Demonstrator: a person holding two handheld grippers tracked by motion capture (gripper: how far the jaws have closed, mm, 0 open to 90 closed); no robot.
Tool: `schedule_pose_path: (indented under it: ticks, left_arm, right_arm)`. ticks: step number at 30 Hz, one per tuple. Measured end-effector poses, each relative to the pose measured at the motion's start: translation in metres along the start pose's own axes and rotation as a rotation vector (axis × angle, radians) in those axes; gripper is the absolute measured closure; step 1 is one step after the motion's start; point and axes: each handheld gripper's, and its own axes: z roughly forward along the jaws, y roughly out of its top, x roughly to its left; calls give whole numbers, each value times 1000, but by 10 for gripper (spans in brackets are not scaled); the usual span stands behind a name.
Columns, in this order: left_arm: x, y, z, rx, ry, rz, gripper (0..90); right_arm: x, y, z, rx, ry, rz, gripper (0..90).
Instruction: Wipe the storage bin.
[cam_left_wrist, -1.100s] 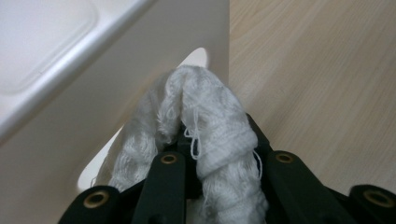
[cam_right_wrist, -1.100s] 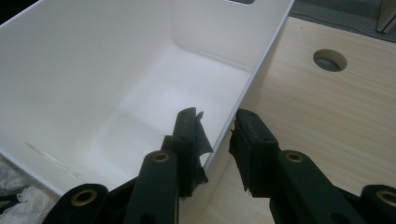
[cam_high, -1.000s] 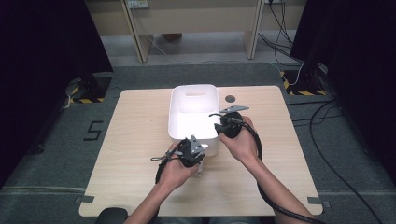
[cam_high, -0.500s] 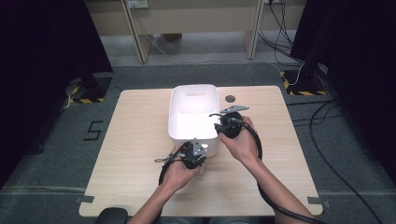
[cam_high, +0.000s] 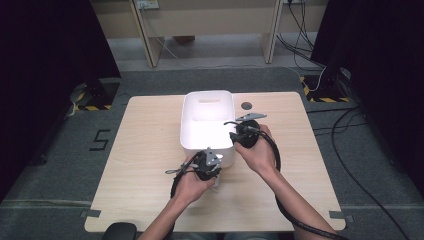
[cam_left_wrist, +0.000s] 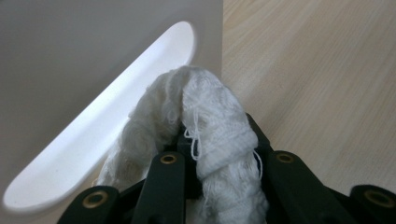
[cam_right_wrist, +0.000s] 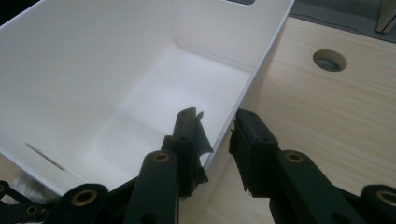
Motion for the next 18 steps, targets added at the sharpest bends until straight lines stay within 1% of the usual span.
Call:
schedule_pose_path:
  ticks: [6, 10, 13, 18]
  left_arm:
    - [-1, 2, -2, -16, 2, -1, 748]
    - [-1, 7, -7, -27, -5, -4, 747]
    - [0, 11, -9, -38, -22, -29, 745]
    - [0, 13, -11, -37, -20, -20, 745]
  right_arm:
    - [1, 0, -1, 0, -3, -3, 711]
    - [0, 0, 0, 2, -1, 2, 711]
    - [0, 0, 0, 2, 1, 0, 711]
    - [0, 0, -1, 2, 0, 0, 711]
